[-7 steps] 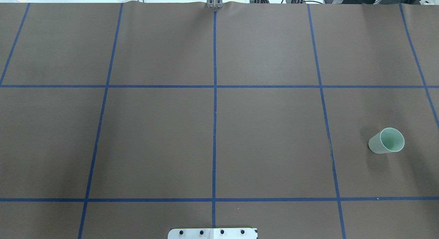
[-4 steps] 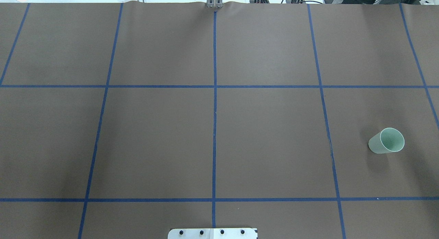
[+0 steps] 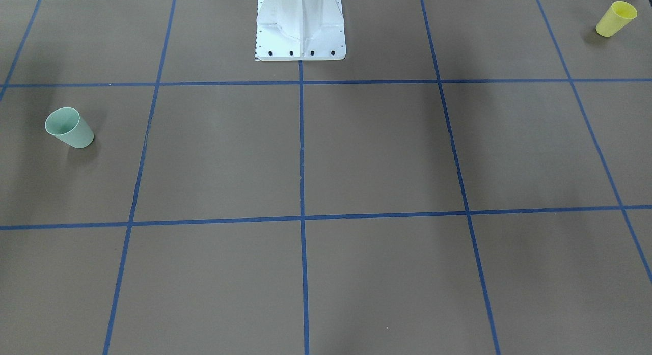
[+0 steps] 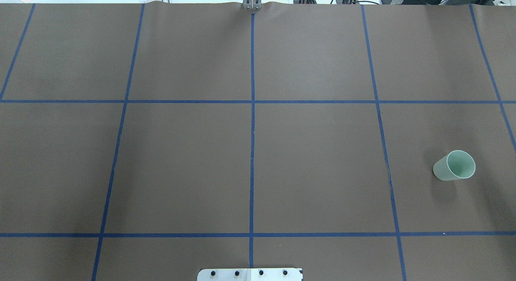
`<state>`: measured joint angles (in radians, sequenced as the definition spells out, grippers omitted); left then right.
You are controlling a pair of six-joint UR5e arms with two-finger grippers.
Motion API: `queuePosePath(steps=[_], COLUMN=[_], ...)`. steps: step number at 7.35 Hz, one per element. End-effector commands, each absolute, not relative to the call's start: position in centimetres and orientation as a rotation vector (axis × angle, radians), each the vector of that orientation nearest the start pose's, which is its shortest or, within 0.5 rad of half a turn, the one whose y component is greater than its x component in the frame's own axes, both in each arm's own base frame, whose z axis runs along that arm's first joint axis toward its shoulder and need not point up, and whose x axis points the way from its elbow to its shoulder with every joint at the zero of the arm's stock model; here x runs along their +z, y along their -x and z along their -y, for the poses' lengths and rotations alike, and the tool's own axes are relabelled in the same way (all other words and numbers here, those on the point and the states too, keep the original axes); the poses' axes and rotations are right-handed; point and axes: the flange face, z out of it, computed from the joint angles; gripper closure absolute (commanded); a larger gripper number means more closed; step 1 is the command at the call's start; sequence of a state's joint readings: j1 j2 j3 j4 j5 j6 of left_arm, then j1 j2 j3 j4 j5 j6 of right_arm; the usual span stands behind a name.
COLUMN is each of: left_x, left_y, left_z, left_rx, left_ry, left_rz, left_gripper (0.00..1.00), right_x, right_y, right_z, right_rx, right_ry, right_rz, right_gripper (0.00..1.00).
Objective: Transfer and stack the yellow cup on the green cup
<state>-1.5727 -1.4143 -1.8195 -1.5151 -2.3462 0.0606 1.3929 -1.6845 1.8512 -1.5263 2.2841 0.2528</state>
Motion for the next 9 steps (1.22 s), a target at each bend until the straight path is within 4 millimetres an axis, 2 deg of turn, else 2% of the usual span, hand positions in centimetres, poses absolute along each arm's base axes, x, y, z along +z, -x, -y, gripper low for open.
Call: queuePosePath(steps=[1, 2, 5, 6, 7, 8, 9], left_x=[62.9, 64.0, 65.9, 67.8, 70.0, 70.7, 70.9], left_y=[6.2, 6.1, 6.2, 6.3, 6.3, 6.3, 6.4], left_z=[41.1, 40.4, 37.6, 34.6, 30.5, 27.9, 27.9], left_rx=[0.089, 0.089, 0.069, 0.053, 0.043, 0.030, -0.156], left_ry=[-0.104, -0.114, -0.073, -0.030, -0.010, -0.039, 0.030], left_rz=[-0.802, -0.802, -0.801, -0.797, -0.798, -0.791, -0.768], left_gripper=[0.00, 0.00, 0.00, 0.00, 0.00, 0.00, 0.00], right_x=[57.5, 58.7, 58.9, 58.7, 59.0, 58.9, 59.6], right_y=[1.3, 1.4, 1.8, 2.0, 2.2, 2.7, 3.1], right_z=[45.5, 45.4, 45.5, 45.4, 45.4, 45.7, 45.6], right_rx=[0.001, 0.016, 0.008, 0.006, 0.002, -0.007, -0.010], right_ry=[-0.038, -0.010, 0.004, 0.010, 0.016, 0.023, 0.042], right_rz=[0.742, 0.736, 0.771, 0.794, 0.798, 0.822, 0.865], right_gripper=[0.00, 0.00, 0.00, 0.00, 0.00, 0.00, 0.00])
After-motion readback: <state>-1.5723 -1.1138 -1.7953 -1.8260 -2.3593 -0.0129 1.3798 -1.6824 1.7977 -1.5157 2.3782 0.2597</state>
